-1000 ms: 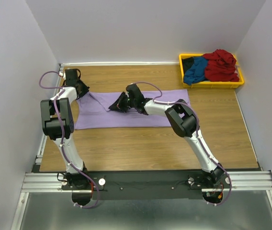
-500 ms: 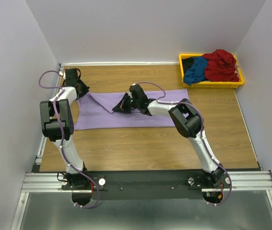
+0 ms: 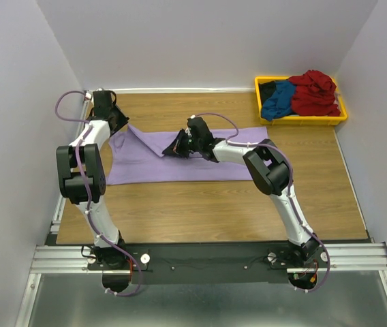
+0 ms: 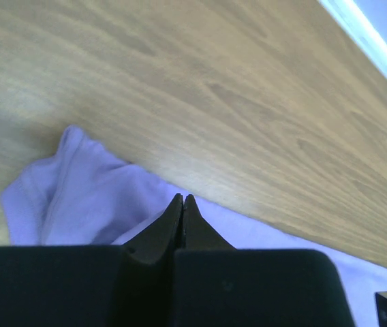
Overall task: Fold and stack the t-shirts
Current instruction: Fold the tshirt
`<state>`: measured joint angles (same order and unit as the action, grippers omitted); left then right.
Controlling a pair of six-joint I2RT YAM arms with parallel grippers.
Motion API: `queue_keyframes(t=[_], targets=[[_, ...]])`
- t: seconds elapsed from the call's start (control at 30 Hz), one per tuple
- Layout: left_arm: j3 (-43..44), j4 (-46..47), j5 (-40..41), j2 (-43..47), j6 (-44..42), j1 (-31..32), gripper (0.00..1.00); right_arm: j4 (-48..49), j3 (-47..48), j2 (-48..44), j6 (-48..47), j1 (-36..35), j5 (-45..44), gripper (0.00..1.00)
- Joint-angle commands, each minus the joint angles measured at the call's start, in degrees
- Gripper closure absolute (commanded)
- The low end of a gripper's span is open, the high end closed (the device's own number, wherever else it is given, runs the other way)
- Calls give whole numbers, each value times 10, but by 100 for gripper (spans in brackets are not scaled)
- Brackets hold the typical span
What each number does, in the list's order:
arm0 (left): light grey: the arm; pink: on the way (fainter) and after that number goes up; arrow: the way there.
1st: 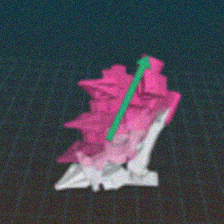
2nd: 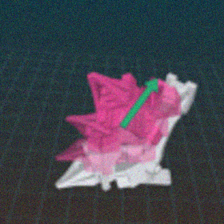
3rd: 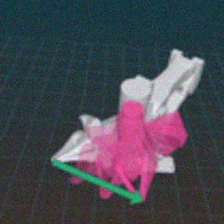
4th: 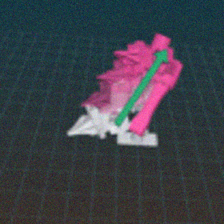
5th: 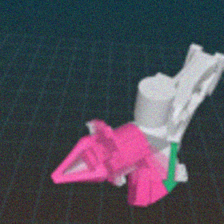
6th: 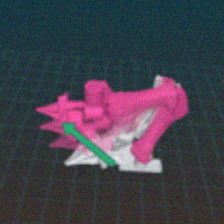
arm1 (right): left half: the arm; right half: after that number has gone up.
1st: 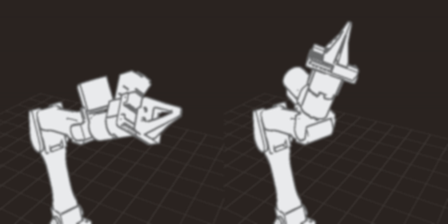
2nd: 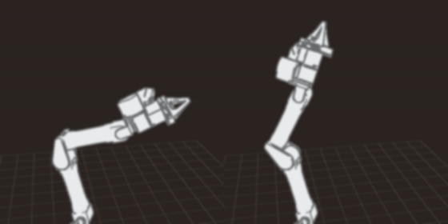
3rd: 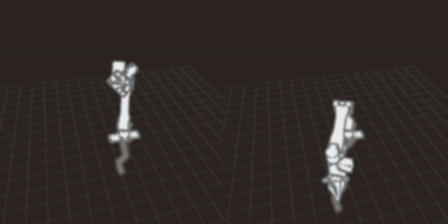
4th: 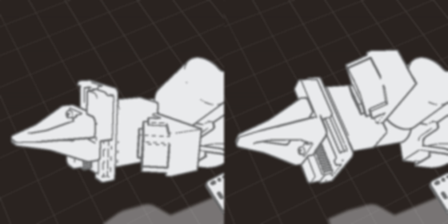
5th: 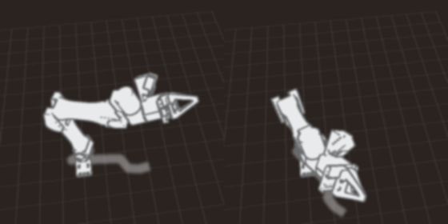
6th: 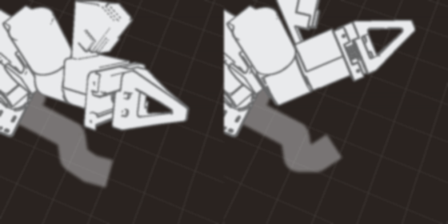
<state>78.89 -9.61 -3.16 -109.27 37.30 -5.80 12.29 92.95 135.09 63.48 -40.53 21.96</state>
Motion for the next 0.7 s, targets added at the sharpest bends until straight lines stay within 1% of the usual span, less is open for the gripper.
queue_keyframes(t=[0.0, 0.2, 0.43, 0.67], targets=[[42, 10, -8, 2, -20, 11, 99, -13, -12, -16, -13, 3, 12, 99], [64, 4, -6, -10, -22, 20, 99, -14, -14, -17, -17, 9, 15, 99], [35, -11, 20, 0, -14, 19, 99, -16, -17, -18, -31, 13, 28, 99], [-8, -16, 27, 23, -8, 12, 99, -26, -8, -15, -57, 18, 45, 99]])
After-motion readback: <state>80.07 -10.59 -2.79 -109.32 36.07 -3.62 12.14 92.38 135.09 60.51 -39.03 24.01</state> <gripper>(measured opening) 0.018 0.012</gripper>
